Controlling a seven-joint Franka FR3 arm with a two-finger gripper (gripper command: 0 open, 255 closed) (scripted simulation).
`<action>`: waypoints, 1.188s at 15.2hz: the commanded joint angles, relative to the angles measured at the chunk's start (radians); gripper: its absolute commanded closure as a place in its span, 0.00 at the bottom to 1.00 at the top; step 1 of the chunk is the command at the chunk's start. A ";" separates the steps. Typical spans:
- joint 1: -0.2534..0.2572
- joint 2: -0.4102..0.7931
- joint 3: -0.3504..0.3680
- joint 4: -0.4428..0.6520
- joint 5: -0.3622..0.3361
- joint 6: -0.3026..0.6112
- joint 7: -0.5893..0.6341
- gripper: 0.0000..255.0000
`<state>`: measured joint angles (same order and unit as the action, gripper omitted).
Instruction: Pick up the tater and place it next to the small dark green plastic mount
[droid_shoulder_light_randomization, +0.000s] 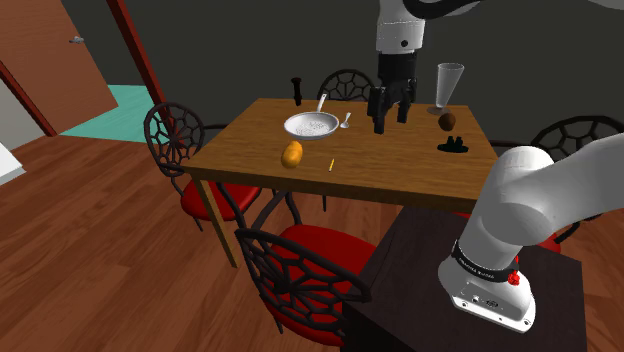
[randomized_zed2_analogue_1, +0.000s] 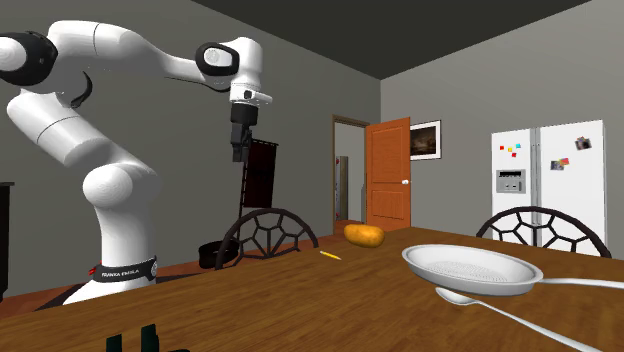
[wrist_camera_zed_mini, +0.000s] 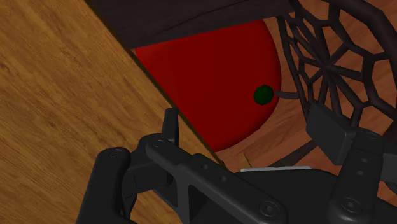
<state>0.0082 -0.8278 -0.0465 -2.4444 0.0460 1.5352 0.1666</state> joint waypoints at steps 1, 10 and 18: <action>0.000 0.000 0.000 0.000 0.000 0.000 0.000 0.00; -0.036 0.329 0.087 0.094 0.019 0.252 0.205 0.00; -0.073 0.642 0.129 0.271 -0.020 0.395 0.391 0.00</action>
<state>-0.0603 -0.2327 0.0790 -2.2075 0.0336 1.9164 0.5327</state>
